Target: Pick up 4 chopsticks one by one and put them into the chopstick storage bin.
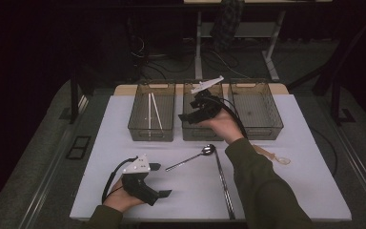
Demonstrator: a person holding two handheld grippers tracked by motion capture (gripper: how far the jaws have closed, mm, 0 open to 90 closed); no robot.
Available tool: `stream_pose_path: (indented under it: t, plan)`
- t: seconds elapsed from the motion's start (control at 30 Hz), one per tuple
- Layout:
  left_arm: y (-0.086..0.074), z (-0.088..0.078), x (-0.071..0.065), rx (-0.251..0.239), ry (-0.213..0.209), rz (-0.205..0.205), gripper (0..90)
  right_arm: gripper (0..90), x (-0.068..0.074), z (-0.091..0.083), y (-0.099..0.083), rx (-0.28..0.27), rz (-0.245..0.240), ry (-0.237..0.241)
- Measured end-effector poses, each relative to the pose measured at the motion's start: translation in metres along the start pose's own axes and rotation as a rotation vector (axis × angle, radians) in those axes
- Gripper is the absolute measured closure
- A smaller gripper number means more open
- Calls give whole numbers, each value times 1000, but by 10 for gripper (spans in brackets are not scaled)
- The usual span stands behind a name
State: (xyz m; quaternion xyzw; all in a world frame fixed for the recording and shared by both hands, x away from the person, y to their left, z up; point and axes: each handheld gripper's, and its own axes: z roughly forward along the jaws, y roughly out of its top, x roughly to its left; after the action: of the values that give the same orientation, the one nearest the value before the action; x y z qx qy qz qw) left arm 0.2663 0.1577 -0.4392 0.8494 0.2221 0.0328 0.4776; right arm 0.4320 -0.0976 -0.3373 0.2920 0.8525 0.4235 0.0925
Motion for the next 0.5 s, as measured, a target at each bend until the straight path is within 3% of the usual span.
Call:
stream_pose_path:
  t: [0.5]
  plan:
    - [-1,1,0,3,3,-9,0,257,4,-39,-46,-24,-11,-1]
